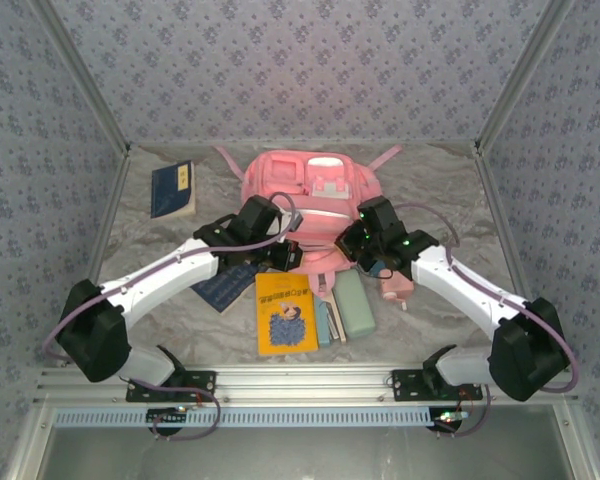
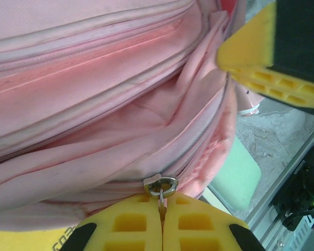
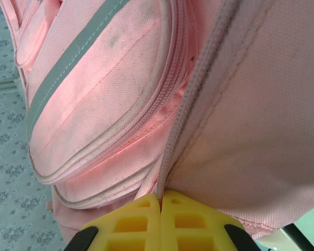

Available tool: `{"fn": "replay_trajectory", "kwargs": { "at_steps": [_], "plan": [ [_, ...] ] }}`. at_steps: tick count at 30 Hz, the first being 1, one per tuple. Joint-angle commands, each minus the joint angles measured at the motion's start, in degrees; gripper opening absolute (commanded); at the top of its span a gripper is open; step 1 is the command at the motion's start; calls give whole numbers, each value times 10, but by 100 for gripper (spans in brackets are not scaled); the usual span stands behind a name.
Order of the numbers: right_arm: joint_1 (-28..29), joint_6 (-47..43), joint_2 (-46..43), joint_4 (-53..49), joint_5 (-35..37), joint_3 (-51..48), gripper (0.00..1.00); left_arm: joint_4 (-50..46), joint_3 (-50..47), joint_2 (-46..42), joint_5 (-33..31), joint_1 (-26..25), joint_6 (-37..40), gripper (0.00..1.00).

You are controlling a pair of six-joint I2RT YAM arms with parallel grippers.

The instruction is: Pack the student bag

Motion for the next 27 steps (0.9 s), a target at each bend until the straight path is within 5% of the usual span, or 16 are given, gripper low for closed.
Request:
{"fn": "replay_trajectory", "kwargs": {
  "at_steps": [1,17,21,27],
  "plan": [
    [-34,-28,-23,-55,64,-10,0,-14,-7,-38,4,20,12,0],
    [-120,-111,-60,-87,57,1,0,2,14,-6,31,50,0,0],
    [-112,-122,-91,-119,80,20,36,12,33,-6,38,43,-8,0],
    [-77,-87,-130,-160,65,43,49,23,56,2,46,11,-16,0]
  ]
}}
